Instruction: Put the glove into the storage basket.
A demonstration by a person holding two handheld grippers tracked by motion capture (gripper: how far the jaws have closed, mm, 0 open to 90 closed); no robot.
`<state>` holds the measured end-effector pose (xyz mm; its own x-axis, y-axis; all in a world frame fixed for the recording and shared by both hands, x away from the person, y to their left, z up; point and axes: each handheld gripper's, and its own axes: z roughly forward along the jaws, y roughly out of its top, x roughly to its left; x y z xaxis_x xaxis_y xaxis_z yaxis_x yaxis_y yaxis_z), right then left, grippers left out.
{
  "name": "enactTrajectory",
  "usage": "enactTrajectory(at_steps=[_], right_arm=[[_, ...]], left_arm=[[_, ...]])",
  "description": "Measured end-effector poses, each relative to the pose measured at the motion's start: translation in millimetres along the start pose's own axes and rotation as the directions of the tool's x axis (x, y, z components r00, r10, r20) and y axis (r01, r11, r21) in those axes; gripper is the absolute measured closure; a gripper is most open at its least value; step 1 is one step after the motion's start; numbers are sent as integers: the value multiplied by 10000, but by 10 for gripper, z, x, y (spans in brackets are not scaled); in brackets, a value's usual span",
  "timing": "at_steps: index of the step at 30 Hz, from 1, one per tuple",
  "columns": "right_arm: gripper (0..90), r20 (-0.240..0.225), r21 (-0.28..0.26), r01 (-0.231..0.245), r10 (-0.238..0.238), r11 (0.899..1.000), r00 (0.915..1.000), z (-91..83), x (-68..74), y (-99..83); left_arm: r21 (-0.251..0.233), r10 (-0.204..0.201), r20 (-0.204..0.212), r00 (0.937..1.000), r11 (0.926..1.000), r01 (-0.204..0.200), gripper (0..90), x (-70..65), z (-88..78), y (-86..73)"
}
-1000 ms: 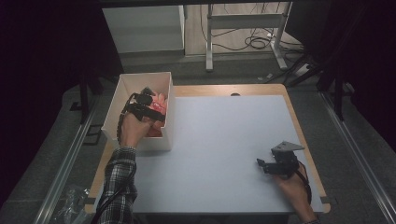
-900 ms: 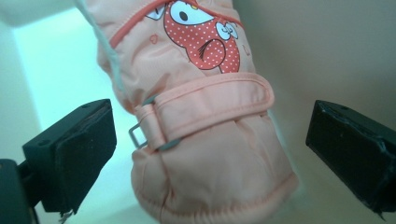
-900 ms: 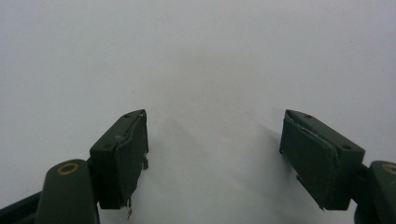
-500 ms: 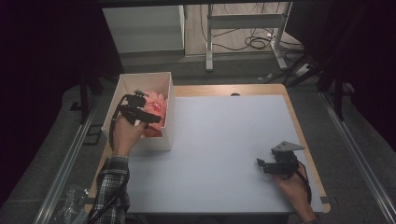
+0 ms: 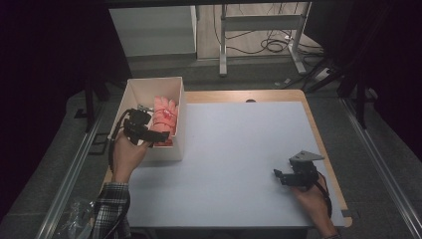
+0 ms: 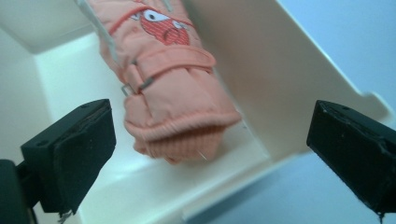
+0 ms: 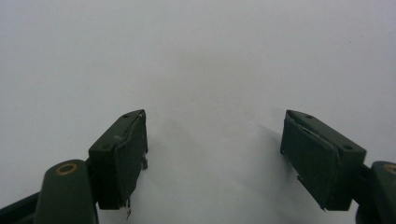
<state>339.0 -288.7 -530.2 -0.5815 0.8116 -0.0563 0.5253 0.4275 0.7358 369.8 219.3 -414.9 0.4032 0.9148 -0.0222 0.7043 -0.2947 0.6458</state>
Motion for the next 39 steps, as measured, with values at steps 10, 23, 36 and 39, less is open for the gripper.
enactTrajectory(at_steps=[10,23,36,39], right_arm=[[228,12,22,5,-5,10000,10000,-2,0,1],[226,28,10,2,-2,10000,10000,0,1,0],[224,30,7,2,-2,10000,10000,0,1,0],[224,30,5,1,-1,10000,10000,0,1,-1]], left_arm=[[-886,736,805,9940,9938,-665,9,-290,-128,-252],[-1461,1954,1627,9671,9742,-1722,0,-681,6,-644],[-1253,2470,1868,9508,9660,-2264,0,-909,622,-1128],[-805,2479,1734,9531,9681,-2372,0,-938,750,-1201]])
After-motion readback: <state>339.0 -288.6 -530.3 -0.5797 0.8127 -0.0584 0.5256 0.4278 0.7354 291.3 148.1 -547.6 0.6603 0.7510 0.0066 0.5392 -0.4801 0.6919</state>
